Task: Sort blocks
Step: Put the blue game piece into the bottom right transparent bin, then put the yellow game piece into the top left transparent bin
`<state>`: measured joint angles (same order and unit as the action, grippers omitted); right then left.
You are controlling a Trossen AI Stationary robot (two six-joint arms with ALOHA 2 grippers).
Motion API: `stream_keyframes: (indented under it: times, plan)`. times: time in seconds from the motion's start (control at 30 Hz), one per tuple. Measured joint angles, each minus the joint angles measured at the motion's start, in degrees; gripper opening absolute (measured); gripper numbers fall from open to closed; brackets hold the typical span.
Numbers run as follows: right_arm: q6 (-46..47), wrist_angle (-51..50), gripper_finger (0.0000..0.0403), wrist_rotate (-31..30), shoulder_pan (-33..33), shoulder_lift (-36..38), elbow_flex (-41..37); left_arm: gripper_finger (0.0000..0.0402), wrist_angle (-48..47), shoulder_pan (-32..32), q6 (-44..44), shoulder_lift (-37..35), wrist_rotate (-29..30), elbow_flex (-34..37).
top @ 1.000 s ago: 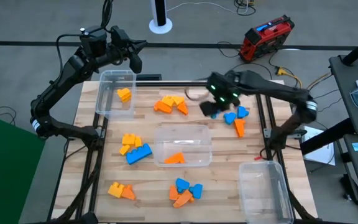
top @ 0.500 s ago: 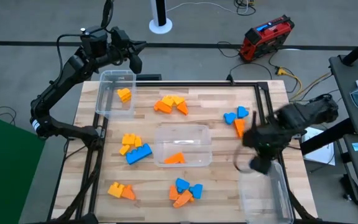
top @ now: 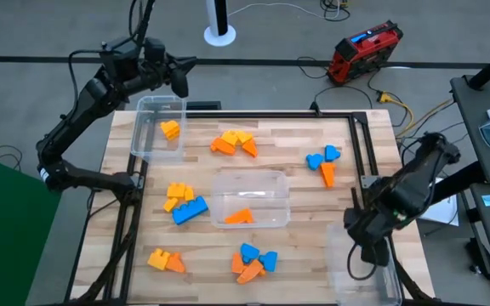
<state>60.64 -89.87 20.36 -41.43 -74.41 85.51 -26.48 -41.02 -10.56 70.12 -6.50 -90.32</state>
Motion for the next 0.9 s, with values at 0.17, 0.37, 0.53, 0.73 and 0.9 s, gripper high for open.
stream_keyframes:
  times: [0.17, 0.37, 0.53, 0.73, 0.9]
  plan:
    - [-5.8, 0.29, 0.0188, -0.19, -0.31, -1.8, -5.29, 0.0, -0.14, 1.83, -3.93, -1.27, 0.0, 0.0]
    - [-10.07, 0.13, 0.0171, -3.33, 0.24, -2.3, -6.23, 0.0, -1.51, 4.5, -8.02, -2.85, 0.02, 0.0]
    - [-7.08, 0.13, 0.0144, -21.2, 3.67, 0.47, -4.96, 0.0, -7.53, 7.73, -11.58, -4.76, 0.02, 0.0]
    - [-9.05, 1.09, 0.0087, -35.97, 15.54, 4.11, -4.68, 0.0, -20.51, 13.97, -17.12, -6.68, 0.13, 0.0]
    - [-18.95, 11.22, 0.0031, -39.62, 28.2, 6.6, -4.68, 0.0, -32.67, 21.77, -22.14, -7.14, 2.95, 0.0]
